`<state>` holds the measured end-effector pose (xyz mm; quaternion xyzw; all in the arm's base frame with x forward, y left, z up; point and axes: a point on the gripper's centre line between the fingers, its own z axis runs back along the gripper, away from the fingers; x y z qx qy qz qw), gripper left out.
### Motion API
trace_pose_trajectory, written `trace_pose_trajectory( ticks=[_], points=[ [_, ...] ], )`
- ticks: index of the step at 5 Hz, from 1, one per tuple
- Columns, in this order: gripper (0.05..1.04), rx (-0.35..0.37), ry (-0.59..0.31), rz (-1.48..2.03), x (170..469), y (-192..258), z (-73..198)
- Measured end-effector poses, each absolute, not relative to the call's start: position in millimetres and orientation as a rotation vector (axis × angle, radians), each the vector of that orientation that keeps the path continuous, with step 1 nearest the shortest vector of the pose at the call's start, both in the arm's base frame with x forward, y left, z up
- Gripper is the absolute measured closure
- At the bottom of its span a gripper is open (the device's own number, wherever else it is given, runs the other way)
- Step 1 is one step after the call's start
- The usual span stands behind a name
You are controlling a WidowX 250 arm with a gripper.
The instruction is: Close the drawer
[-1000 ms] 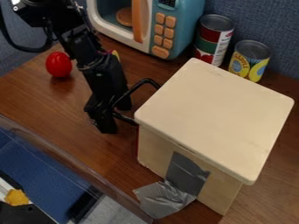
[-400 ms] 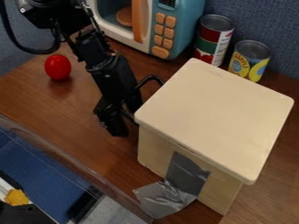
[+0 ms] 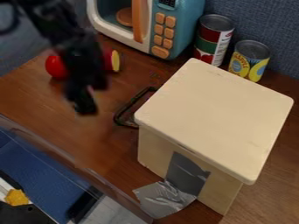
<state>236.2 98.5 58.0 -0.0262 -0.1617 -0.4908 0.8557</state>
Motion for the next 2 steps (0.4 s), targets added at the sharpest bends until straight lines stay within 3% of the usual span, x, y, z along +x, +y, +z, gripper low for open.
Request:
trace_pose_trajectory(
  ticks=[1, 2],
  points=[
    [0.083, 0.008, -0.247, -0.794, 218, 126, 65],
    [0.083, -0.049, -0.226, -0.548, 198, 121, 66]
  ],
)
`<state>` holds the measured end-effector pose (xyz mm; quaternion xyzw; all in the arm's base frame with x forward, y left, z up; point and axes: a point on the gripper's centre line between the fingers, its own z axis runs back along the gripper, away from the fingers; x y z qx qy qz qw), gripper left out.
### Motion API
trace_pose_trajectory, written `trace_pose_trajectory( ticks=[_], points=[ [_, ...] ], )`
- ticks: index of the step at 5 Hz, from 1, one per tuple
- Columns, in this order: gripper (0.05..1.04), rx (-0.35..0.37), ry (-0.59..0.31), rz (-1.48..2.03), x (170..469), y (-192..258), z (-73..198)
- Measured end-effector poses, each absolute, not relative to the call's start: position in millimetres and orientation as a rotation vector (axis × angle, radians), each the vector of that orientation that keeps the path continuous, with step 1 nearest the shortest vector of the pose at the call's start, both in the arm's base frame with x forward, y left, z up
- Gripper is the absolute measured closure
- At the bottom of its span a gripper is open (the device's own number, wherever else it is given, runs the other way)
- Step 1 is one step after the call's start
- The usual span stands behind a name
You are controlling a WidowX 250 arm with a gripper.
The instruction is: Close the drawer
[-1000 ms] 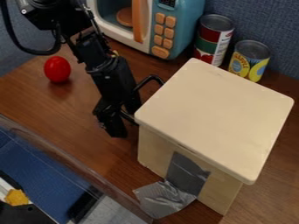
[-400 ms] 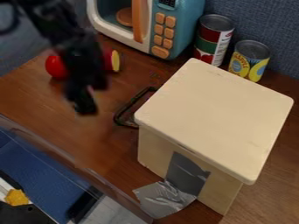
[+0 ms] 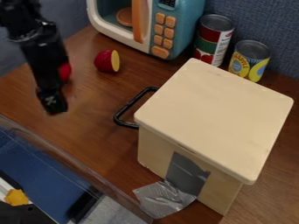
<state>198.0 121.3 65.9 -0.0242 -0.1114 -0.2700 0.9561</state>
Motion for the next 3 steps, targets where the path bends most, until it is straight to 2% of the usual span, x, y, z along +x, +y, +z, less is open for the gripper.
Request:
trace_pose_trajectory(
  ticks=[1, 2, 3],
  points=[
    [0.083, -0.048, -0.264, -0.282, 190, 112, 82],
    [0.083, 0.045, -0.33, -0.055, 182, 112, 114],
    [0.083, 0.013, -0.353, -0.024, 173, 117, 121]
  ],
)
